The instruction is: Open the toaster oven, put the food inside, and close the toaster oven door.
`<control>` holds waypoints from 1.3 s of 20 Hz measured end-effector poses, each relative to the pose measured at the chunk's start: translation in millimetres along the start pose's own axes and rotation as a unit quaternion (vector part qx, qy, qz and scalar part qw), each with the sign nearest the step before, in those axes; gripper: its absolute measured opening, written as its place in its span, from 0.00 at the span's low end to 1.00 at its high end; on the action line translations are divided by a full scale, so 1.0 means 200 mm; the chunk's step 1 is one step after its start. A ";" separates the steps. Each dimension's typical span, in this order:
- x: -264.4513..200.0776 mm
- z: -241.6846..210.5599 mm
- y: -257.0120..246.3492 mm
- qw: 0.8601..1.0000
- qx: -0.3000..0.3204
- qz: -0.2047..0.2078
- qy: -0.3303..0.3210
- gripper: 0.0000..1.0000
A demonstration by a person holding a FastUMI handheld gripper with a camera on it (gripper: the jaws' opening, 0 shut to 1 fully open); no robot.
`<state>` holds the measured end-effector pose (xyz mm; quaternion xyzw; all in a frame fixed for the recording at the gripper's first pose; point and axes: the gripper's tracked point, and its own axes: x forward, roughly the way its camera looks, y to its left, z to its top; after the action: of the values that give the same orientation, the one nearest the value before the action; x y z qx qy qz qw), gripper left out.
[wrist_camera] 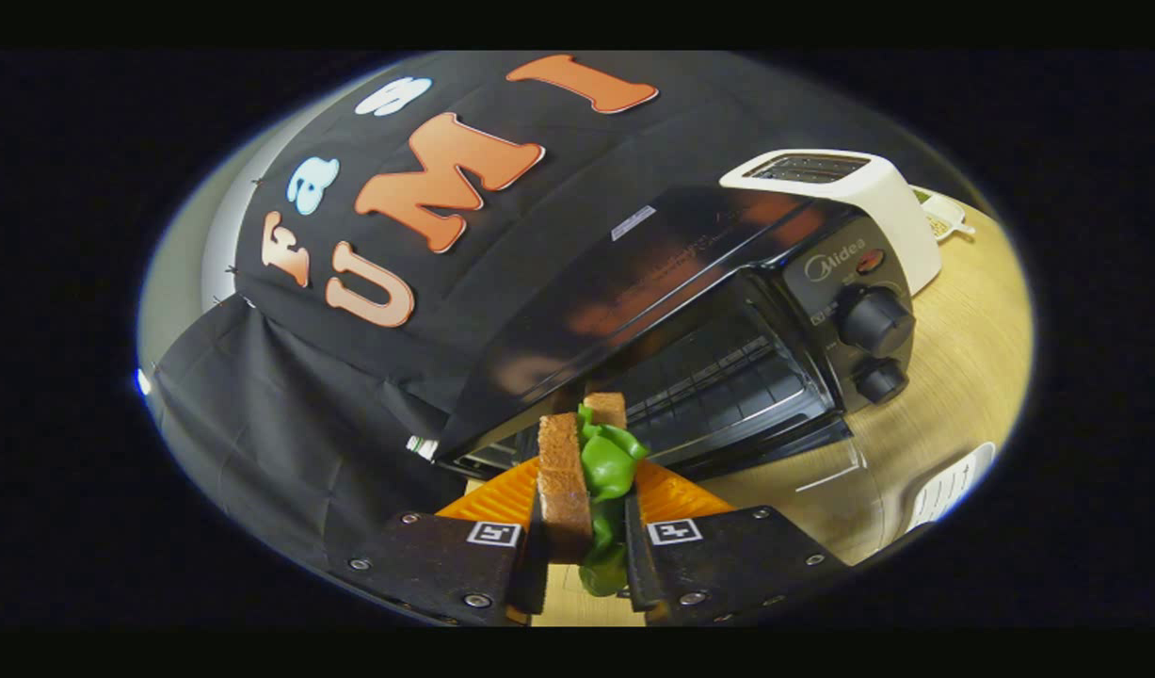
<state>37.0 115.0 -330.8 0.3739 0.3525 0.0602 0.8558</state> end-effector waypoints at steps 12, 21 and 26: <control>0.29 0.06 -0.05 0.997 0.052 -0.010 -0.058 0.34; 0.33 0.11 -0.18 0.986 -0.024 -0.129 -0.106 0.56; 0.23 0.09 -0.20 0.981 -0.048 -0.166 -0.082 0.77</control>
<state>76.5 92.2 -374.8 0.2722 0.3347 -0.0970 0.8969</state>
